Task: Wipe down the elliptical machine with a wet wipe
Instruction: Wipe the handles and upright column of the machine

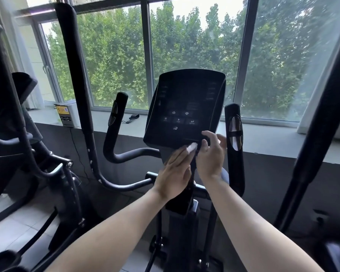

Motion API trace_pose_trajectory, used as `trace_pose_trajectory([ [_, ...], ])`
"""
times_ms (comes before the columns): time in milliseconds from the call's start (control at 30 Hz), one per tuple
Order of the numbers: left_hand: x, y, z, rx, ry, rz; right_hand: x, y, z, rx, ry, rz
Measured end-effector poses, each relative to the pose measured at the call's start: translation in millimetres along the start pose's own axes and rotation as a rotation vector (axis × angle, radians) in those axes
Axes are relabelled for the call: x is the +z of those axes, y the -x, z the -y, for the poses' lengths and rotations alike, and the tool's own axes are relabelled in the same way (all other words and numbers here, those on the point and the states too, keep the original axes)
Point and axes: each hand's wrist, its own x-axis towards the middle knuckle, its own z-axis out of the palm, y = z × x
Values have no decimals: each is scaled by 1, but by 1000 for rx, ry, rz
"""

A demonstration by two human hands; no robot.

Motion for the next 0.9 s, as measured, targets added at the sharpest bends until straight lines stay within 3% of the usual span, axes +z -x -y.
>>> trace_pose_trajectory([
  [100, -10, 15, 20, -85, -45, -11, 6, 1, 6, -149, 158, -19],
  [300, -28, 18, 46, -284, -75, -135, 5, -6, 12, -131, 256, 64],
  [467, -39, -9, 40, -536, 150, -364, 8, -27, 25, -114, 252, 95],
  [533, -41, -30, 33, -456, 131, -377, 11, -34, 30, -145, 291, 129],
  [667, -30, -67, 20, -175, 82, -125, 18, -45, 29, -104, 338, 173],
  [767, -27, -79, 8, -127, 242, 9, 16, -52, 29, 11, 176, 122],
  [900, -26, -83, 8, -83, 254, 96, 5, -50, 28, 172, -116, 72],
])
